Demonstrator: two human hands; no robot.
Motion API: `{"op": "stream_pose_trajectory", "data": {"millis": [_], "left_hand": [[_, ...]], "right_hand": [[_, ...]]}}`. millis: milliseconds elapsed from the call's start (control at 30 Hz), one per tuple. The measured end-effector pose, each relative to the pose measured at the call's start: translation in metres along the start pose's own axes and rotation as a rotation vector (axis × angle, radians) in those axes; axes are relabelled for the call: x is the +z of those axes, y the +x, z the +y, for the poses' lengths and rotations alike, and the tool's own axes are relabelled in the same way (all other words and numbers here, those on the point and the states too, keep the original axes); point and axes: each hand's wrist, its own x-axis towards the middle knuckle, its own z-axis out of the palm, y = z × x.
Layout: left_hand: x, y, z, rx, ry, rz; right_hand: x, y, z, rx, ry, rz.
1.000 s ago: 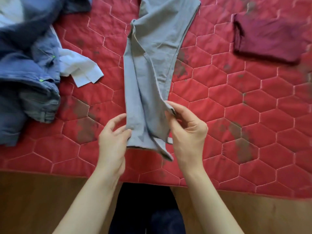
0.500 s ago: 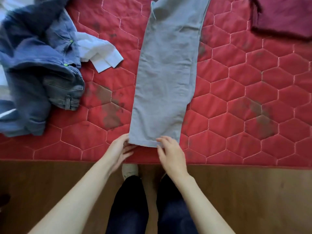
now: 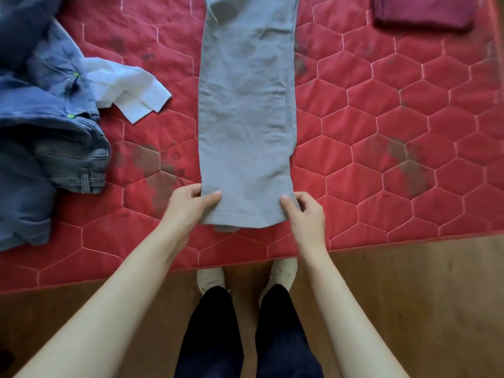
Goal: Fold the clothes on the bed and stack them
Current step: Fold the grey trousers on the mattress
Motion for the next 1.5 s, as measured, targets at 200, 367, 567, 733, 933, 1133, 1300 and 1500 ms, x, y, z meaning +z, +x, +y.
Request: {"op": "stream_pose_trajectory", "data": {"millis": [200, 367, 567, 733, 933, 1133, 1300, 1500], "left_hand": [[0.017, 0.023, 0.035, -0.067, -0.236, 0.057], [0.030, 0.053, 0.024, -0.198, -0.178, 0.182], [0.026, 0.053, 0.013, -0.314, -0.154, -0.030], [0.030, 0.044, -0.003, -0.227, 0.017, 0.095], [0.031, 0.009, -0.037, -0.253, -0.100, -0.087], [0.030, -0.029, -0.067, -0.133, -0.298, -0.005], [0.032, -0.039, -0.079, -0.155, -0.184, 0.061], [0.022, -0.011, -0.064, -0.149, -0.201, 0.168]], "right_hand": [[-0.017, 0.070, -0.059, -0.012, 0.228, -0.050], [0.008, 0.125, -0.060, 0.203, 0.235, -0.190], [0.020, 0.131, -0.061, 0.188, 0.243, -0.373], [0.004, 0.113, -0.066, 0.224, 0.127, -0.411], [-0.029, 0.073, -0.065, 0.101, 0.149, -0.380], [-0.053, 0.020, -0.010, 0.145, 0.107, -0.329], [-0.060, 0.001, 0.041, 0.280, 0.066, -0.191], [-0.044, 0.022, 0.037, 0.012, -0.410, 0.083]]}}
